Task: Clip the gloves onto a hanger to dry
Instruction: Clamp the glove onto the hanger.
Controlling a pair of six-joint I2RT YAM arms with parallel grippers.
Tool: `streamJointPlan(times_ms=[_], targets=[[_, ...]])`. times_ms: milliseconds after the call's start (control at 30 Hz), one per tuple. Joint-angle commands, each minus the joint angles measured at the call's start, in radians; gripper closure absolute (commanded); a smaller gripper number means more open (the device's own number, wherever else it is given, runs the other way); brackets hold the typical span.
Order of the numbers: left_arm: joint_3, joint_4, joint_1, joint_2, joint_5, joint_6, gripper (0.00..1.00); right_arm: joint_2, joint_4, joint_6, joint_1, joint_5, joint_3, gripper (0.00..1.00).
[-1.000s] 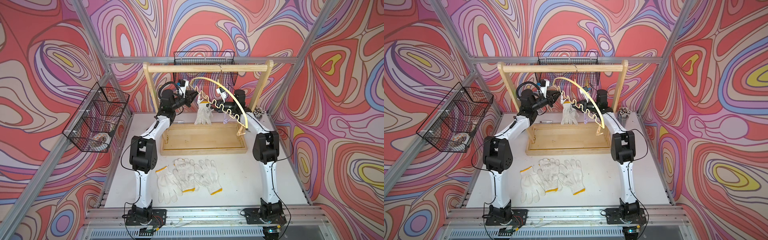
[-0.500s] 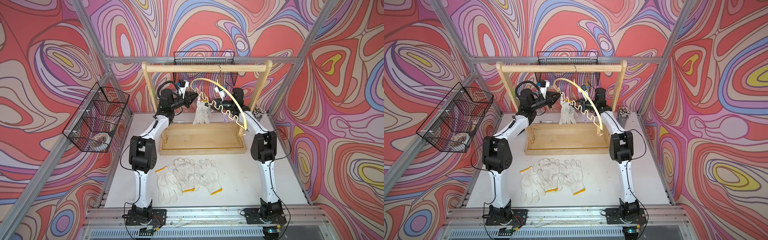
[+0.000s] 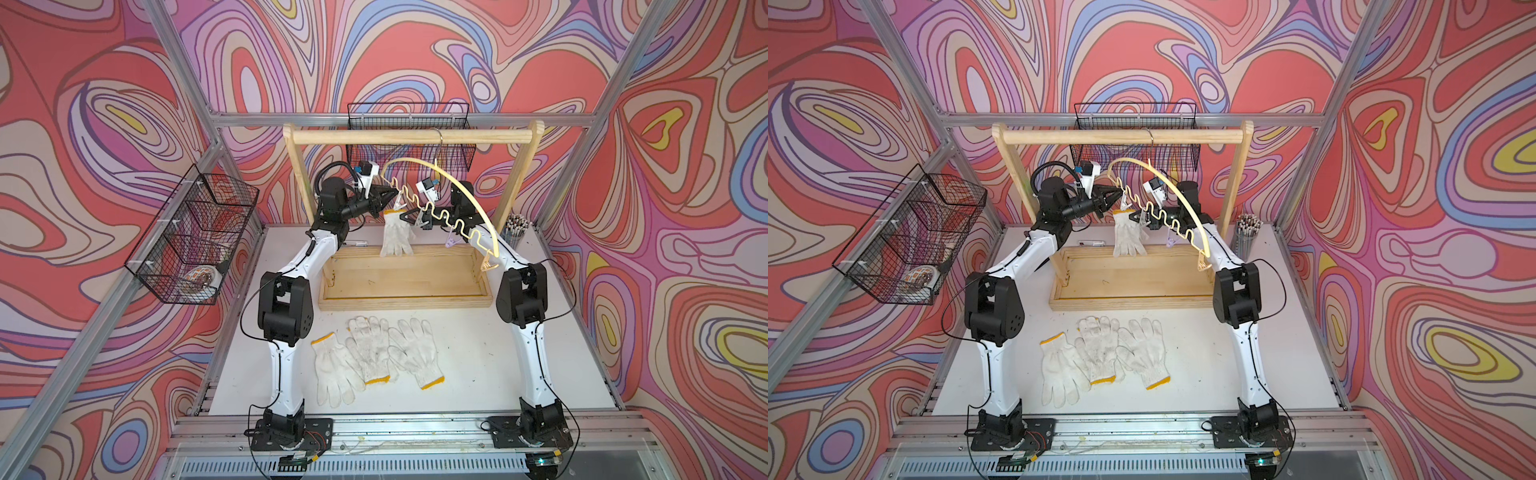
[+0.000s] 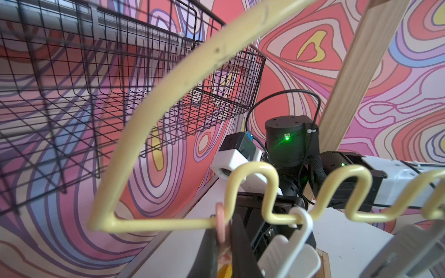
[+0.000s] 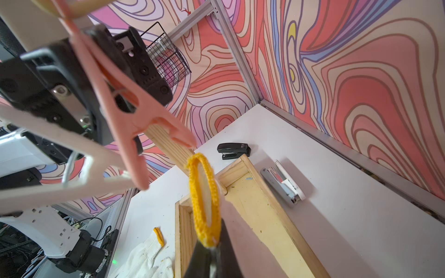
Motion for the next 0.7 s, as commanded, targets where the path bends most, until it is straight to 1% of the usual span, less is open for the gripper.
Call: streamJointPlan(times_ms=[0,200,367,467,600,667], targets=[[0.029,-0.006,0.054,-0.019,0.053,0.005,1.0,-0.009,0.023,0.021,-0.004,-0.003,0.047,1.0],[0.031,-0.03,0.071,-0.029,0.094,0.004,1.0,0.027,0.056,0.069,-0.004,-0.055,0.136,1.0],[0.028,-0.017,0.092,-0.033,0.101,-0.004,1.0,0.029,0.051,0.071,-0.005,-0.096,0.147,1.0],[0.051,-0.026,0.097,-0.025,0.114,-0.003,1.0,0.029,0.04,0.062,-0.006,-0.113,0.139,1.0],[0.103,-0.077,0.098,-0.001,0.169,0.001,1.0,0.035,0.042,0.058,-0.006,-0.136,0.14,1.0],[0.126,-0.077,0.099,0.017,0.212,-0.022,1.0,0.046,0.044,0.066,-0.006,-0.145,0.158,1.0]])
